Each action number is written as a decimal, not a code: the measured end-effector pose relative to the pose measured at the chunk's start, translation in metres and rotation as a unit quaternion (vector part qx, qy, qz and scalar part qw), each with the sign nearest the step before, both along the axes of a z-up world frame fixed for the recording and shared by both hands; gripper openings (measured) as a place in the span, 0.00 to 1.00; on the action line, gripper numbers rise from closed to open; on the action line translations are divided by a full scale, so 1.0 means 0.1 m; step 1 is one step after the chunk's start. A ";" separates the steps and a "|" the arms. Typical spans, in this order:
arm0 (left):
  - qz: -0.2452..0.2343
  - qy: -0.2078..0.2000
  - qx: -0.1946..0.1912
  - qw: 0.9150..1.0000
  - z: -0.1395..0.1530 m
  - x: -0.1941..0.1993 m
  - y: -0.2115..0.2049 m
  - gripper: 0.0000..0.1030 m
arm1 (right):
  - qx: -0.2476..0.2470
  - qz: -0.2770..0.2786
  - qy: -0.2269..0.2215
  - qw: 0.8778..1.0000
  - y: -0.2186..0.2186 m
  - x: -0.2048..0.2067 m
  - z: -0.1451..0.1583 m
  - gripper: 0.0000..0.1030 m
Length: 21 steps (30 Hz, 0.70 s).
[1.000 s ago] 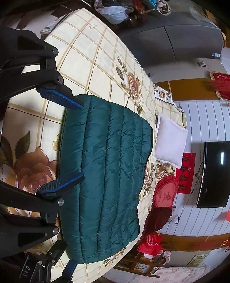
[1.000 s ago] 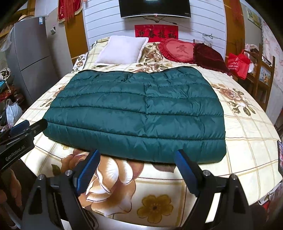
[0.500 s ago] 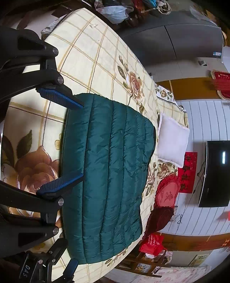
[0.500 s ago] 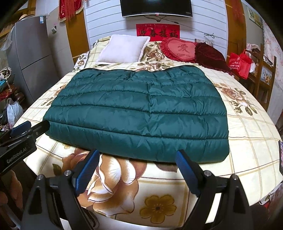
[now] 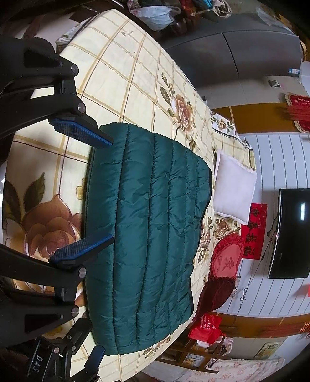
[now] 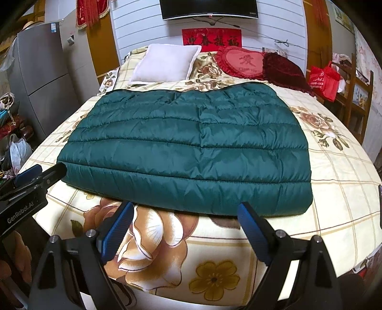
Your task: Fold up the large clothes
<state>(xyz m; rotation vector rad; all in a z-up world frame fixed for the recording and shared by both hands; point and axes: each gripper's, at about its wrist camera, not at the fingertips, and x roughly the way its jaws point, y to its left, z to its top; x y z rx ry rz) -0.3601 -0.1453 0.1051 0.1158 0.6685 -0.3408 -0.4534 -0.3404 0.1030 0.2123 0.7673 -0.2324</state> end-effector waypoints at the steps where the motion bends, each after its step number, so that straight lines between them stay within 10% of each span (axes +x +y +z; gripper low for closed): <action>1: 0.000 0.000 0.000 1.000 0.00 0.00 0.00 0.81 | -0.001 0.000 0.000 1.000 0.00 0.00 0.00 0.89; 21: -0.004 0.004 0.002 1.000 -0.02 -0.02 -0.04 0.81 | -0.003 0.003 0.005 1.000 -0.01 0.02 -0.01 0.89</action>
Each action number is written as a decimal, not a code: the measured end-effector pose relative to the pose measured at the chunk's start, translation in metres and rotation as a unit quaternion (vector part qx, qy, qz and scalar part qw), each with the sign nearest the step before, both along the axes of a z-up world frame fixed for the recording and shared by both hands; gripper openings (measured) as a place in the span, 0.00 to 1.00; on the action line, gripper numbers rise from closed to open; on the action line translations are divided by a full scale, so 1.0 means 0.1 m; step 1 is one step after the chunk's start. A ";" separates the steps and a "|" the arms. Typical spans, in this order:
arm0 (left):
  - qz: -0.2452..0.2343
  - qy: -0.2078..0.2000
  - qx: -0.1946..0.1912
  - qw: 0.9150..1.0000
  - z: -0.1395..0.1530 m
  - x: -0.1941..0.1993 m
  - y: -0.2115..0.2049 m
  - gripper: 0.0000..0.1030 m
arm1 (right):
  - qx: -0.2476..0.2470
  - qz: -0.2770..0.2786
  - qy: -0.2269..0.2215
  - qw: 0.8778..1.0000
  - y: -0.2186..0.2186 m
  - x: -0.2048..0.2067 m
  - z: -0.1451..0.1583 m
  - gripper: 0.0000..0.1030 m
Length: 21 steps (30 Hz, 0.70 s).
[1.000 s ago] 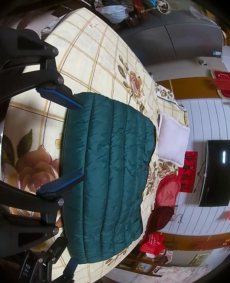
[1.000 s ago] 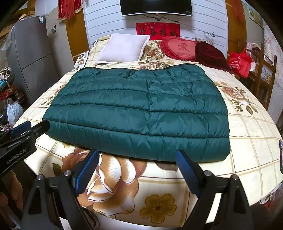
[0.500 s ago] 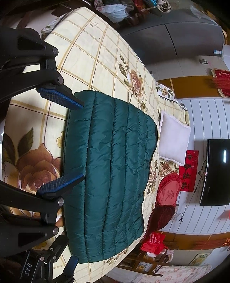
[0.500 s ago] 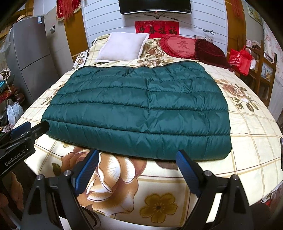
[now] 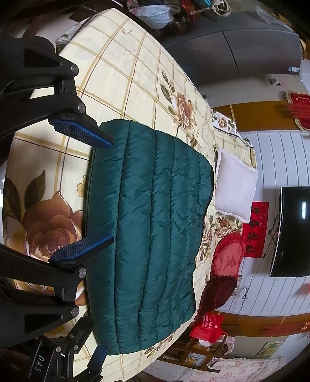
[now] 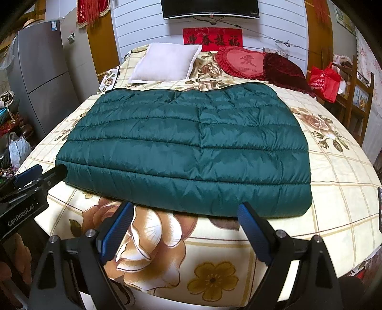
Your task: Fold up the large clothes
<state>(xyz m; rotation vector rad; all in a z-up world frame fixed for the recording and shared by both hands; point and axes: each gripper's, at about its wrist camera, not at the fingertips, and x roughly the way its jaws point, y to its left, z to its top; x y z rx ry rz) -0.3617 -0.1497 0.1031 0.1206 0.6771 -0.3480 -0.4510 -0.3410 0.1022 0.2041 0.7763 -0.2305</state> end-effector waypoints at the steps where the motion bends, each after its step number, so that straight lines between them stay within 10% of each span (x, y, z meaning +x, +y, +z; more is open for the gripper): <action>1: -0.001 0.001 0.000 1.000 0.00 0.00 -0.01 0.81 | 0.000 0.000 0.000 1.000 0.00 0.00 0.00 0.89; 21: -0.014 0.008 -0.003 1.000 -0.05 0.05 -0.07 0.81 | 0.003 0.001 0.007 1.000 -0.04 0.04 -0.02 0.89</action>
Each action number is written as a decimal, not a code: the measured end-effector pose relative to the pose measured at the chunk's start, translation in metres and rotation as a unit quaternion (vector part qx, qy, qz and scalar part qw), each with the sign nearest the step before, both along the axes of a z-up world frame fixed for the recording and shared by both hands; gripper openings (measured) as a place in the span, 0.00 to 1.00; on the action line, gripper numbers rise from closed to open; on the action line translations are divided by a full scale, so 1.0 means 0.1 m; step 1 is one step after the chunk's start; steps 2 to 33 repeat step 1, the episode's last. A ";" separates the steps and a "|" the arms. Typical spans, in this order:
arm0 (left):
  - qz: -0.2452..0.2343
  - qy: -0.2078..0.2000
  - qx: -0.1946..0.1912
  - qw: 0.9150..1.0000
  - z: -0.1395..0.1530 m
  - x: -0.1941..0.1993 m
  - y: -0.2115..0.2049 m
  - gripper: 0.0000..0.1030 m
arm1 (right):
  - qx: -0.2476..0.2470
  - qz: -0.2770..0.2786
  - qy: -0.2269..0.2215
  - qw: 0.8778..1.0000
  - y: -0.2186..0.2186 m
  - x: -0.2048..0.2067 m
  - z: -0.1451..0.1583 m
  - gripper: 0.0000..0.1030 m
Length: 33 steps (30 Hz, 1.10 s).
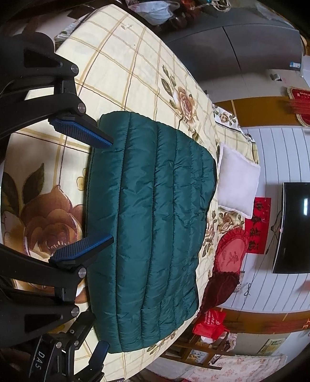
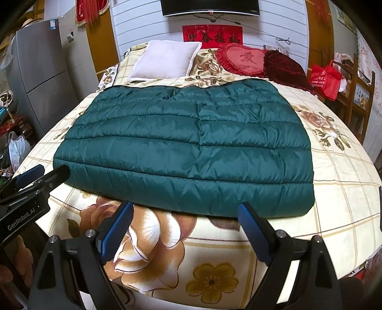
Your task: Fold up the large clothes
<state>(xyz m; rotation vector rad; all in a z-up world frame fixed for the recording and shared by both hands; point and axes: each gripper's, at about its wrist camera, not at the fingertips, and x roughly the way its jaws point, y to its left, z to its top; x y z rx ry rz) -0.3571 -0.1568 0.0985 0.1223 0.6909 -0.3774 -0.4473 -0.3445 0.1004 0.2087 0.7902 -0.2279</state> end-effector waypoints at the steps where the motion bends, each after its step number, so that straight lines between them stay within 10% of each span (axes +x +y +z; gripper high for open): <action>1: -0.002 0.002 -0.001 1.000 0.00 0.01 0.00 0.81 | 0.001 0.000 0.000 1.000 0.00 0.01 -0.01 0.89; 33: -0.002 0.002 -0.001 1.000 0.00 0.01 0.00 0.81 | 0.001 0.000 0.000 1.000 0.00 0.01 -0.01 0.89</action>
